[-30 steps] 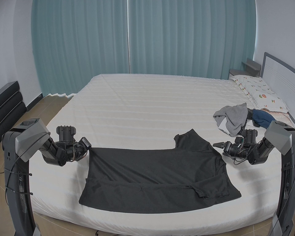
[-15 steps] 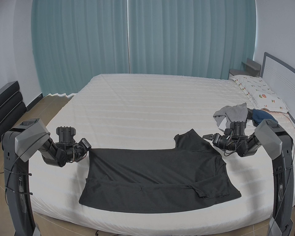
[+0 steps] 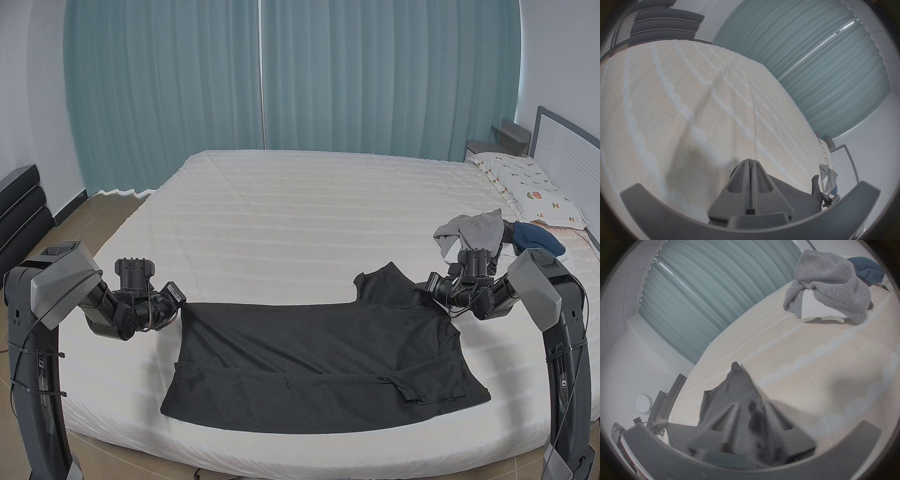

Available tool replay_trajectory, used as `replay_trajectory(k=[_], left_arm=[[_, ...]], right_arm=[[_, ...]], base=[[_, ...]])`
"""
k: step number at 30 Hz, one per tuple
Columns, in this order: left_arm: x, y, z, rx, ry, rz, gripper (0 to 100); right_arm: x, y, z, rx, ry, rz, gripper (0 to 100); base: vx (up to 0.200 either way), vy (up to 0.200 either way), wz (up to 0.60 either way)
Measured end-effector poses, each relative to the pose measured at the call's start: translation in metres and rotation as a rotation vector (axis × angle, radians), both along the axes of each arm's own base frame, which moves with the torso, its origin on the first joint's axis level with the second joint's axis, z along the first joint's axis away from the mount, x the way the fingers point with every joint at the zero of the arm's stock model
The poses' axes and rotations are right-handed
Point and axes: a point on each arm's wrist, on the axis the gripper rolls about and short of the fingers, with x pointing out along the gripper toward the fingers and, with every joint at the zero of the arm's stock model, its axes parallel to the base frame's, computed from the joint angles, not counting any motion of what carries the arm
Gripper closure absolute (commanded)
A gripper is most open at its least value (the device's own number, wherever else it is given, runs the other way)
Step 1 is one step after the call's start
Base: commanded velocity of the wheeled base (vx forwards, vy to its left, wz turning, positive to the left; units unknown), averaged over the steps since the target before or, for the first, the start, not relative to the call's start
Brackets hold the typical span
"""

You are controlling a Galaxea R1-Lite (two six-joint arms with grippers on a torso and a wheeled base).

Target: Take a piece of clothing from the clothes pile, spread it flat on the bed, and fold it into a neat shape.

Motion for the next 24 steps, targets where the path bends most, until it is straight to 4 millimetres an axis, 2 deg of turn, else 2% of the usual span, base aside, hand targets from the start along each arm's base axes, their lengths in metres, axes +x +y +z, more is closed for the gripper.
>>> replay_trajectory(k=[9,16,24], left_arm=[[0.000,0.000,0.004,0.005,-0.007,0.007,100],[0.000,0.002,0.013,0.054,-0.036,-0.012,100],[-0.001,0.005,0.024,0.137,-0.075,-0.038,100]], right_arm=[[0.001,-0.002,0.006,0.020,-0.008,-0.019,100],[0.001,-0.005,0.037,0.053,-0.053,-0.095,100],[-0.004,-0.008,0.059,0.068,-0.100,-0.111,100]], base=[[0.000,0.000,0.00],[0.000,0.000,0.00],[0.000,0.000,0.00]])
